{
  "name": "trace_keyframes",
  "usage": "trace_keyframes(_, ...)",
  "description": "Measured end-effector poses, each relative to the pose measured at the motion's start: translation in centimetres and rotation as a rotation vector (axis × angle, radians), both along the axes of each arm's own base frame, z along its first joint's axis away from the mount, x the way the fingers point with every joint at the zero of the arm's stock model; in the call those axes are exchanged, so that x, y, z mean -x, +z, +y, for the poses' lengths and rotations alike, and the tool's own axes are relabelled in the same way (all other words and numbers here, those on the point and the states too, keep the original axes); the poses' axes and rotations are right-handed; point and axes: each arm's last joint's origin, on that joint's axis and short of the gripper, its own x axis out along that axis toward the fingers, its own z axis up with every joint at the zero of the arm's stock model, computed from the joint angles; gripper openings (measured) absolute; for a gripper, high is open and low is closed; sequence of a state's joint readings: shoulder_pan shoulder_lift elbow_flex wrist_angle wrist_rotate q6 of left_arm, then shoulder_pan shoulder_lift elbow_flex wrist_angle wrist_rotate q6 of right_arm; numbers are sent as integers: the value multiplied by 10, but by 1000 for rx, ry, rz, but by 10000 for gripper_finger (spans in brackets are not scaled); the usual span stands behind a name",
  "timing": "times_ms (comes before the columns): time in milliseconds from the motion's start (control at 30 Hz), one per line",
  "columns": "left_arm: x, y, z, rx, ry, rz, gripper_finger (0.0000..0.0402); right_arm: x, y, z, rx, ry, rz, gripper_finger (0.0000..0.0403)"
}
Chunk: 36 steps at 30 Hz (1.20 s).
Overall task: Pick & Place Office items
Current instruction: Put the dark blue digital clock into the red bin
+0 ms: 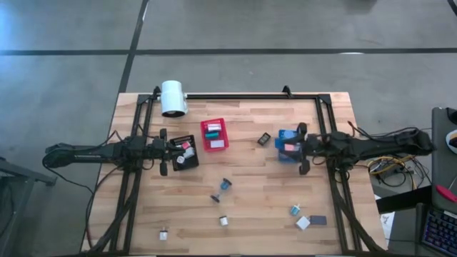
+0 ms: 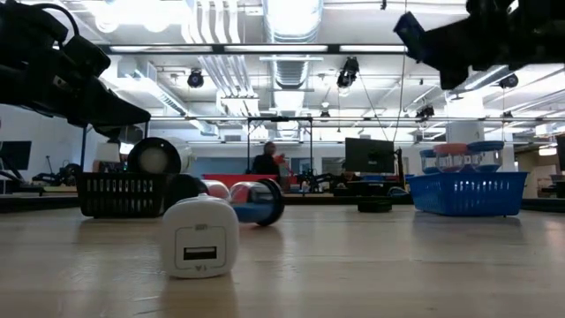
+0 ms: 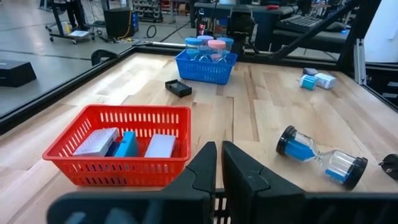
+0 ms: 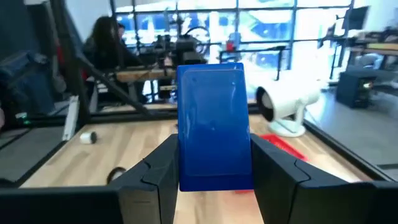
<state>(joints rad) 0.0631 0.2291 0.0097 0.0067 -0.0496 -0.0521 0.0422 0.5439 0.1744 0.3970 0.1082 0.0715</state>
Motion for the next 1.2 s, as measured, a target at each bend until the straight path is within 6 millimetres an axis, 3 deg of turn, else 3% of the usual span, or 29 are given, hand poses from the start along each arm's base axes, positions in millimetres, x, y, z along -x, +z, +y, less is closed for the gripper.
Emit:
trace_keyframes(500, 0, 0, 0, 4, 1, -1, 28, 22, -37, -3, -46, -78, -28, 148)
trace_keyframes(1200, 0, 0, 0, -2, 0, 0, 28, 22, -29, -5, -88, -121, -39, 148)
